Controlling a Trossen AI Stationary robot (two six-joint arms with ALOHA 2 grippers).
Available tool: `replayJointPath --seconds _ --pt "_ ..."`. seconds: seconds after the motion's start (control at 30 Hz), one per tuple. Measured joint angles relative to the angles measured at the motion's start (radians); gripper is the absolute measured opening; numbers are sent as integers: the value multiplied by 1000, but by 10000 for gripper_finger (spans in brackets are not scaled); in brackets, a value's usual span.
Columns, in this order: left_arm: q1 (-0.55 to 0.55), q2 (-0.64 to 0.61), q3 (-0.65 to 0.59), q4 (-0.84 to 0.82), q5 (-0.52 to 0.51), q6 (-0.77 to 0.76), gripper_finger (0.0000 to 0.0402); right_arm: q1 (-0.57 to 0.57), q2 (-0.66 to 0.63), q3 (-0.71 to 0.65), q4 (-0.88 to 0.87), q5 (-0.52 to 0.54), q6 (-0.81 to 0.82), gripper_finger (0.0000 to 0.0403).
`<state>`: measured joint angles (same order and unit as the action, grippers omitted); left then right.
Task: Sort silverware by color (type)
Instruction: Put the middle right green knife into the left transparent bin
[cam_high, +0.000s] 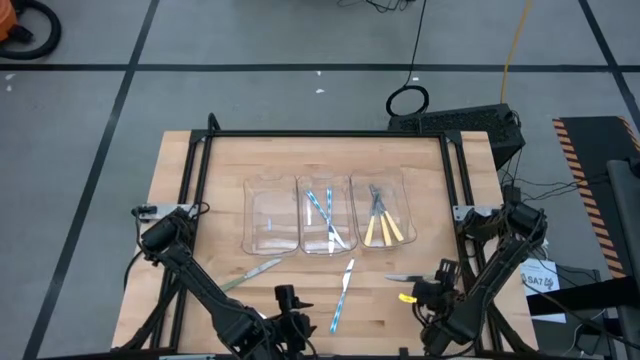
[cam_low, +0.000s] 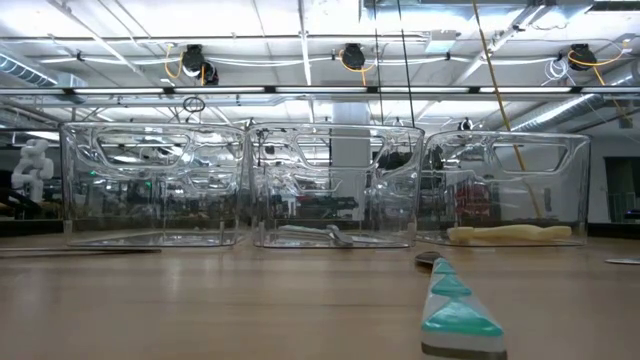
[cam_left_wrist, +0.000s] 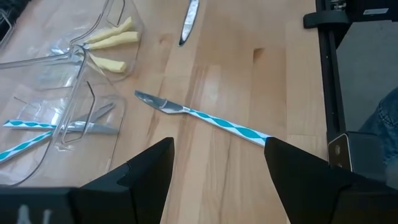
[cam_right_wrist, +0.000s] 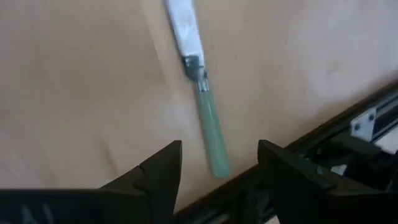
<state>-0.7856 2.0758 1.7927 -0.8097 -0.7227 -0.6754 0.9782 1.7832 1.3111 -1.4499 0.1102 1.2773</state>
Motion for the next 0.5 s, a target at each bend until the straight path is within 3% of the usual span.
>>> replayJointPath --seconds 0.2,0.5 --pt "-1 0 0 0 0 -15 259 19 0 -72 65 -8 -156 203" --pt "-16 0 0 0 0 -45 259 2 -53 -262 259 -10 -230 203"
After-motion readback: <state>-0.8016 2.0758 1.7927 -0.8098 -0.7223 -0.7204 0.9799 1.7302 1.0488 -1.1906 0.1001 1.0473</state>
